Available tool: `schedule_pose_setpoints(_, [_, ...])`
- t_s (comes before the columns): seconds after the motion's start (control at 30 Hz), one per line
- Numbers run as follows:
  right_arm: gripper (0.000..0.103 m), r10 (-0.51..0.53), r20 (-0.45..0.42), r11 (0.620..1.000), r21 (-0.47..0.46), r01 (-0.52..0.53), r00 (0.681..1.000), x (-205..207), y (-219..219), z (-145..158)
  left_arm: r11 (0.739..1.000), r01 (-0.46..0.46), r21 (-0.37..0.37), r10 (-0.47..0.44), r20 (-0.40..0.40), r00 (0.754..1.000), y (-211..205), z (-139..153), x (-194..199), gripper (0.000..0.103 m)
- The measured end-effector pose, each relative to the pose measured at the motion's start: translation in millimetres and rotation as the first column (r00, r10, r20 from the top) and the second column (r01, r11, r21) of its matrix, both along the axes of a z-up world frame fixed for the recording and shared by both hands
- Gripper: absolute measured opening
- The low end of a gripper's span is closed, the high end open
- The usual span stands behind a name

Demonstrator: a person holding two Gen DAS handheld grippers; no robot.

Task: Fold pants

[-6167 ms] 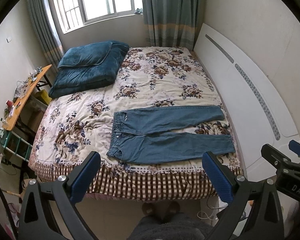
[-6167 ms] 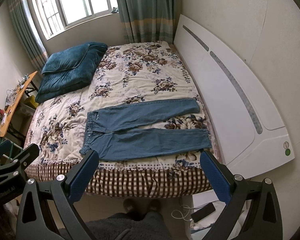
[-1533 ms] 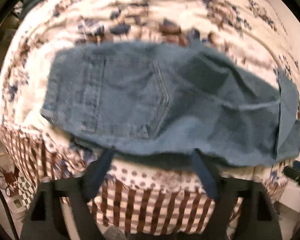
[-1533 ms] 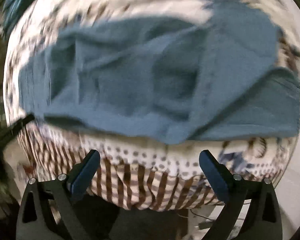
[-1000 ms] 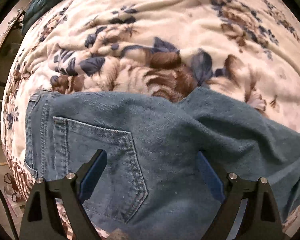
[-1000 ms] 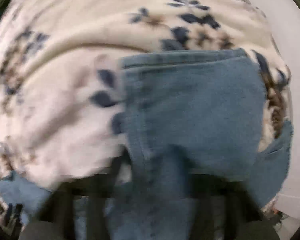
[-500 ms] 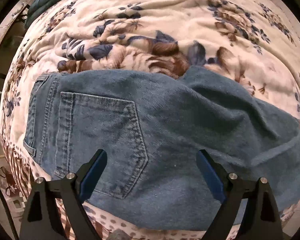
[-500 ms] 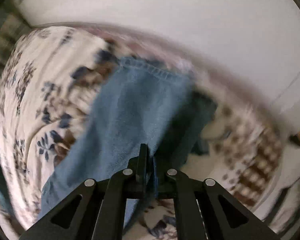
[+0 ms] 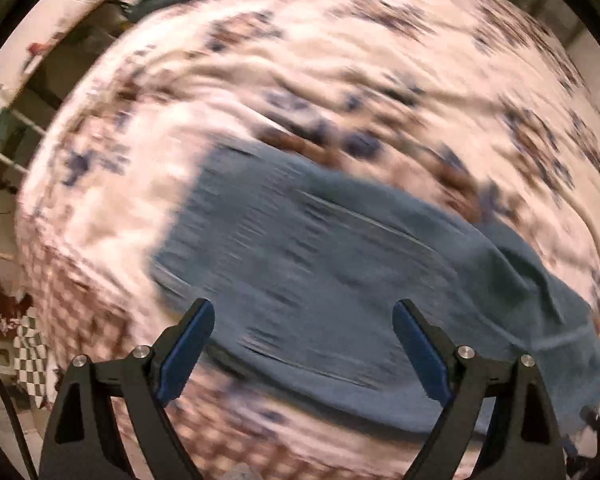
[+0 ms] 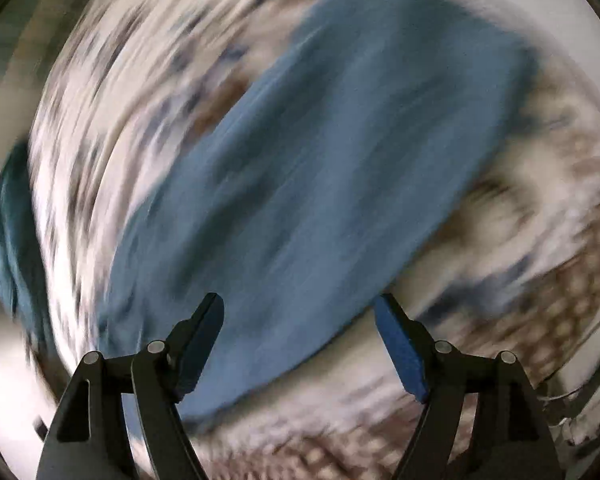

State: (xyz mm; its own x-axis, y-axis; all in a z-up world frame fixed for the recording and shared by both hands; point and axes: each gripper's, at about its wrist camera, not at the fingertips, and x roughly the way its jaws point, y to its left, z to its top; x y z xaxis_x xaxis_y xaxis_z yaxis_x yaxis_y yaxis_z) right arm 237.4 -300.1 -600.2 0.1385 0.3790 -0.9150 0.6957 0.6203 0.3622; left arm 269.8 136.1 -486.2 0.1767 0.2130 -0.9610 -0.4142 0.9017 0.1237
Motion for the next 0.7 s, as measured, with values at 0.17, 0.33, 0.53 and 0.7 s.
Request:
schedule_pose_setpoints(0.17, [0.079, -0.020, -0.077, 0.985, 0.170, 0.033, 0.997, -7.6, 92.8, -25.2, 0.991, -0.130, -0.029, 0.129, -0.041, 0.991, 88.2, -12.1, 3.4, 0.091])
schedule_pose_setpoints(0.33, [0.071, -0.070, -0.120, 0.979, 0.184, 0.092, 0.990, -37.9, 128.9, -37.8, 0.924, -0.279, -0.261, 0.230, -0.203, 0.952, 138.8, -74.7, -1.6, 0.091])
schedule_pose_setpoints(0.53, [0.056, -0.125, -0.055, 0.982, 0.135, 0.132, 0.991, -48.3, 136.2, -22.1, 0.907, -0.298, -0.297, 0.249, -0.194, 0.949, 141.4, -97.8, -11.1, 0.066])
schedule_pose_setpoints(0.7, [0.056, -0.077, -0.025, 0.982, 0.170, 0.080, 0.997, -51.1, 138.3, -19.3, 0.929, -0.249, -0.273, 0.215, -0.150, 0.965, 141.3, -92.3, -26.3, 0.032])
